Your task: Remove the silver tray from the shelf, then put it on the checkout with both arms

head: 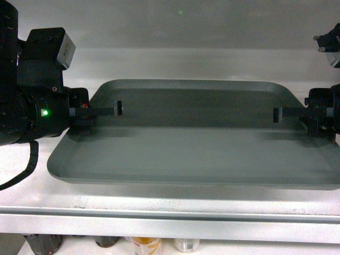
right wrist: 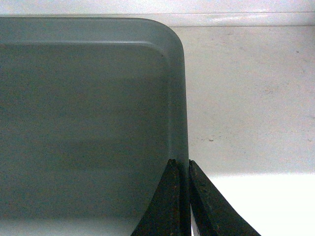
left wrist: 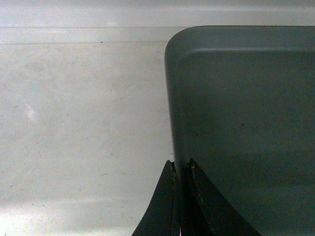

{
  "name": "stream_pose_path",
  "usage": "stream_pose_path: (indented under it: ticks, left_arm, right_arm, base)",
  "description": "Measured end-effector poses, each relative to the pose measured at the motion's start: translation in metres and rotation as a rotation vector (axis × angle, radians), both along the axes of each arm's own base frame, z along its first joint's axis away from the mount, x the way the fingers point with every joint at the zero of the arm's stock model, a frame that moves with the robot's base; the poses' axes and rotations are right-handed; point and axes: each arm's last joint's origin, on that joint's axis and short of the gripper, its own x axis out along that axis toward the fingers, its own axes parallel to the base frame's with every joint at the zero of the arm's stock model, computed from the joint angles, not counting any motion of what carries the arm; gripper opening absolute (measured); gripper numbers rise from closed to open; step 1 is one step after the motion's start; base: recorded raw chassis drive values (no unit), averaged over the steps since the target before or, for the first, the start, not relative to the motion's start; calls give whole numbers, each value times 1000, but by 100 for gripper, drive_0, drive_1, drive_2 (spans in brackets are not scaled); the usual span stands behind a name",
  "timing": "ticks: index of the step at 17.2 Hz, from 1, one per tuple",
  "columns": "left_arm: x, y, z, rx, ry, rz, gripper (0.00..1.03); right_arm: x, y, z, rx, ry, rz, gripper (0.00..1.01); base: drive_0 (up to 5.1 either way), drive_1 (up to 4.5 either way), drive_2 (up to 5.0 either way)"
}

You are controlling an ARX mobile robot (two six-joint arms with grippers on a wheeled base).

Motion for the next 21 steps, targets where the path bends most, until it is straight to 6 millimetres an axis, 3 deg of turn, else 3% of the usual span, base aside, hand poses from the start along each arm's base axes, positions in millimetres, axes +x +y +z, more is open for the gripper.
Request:
stream_pose_path:
  ticks: [21]
  left_arm:
    - [-3,1,1,-2,-7,10,4]
  right_arm:
    - [-2,0,-1,2,-19,3,3]
  base:
    - [0,0,0]
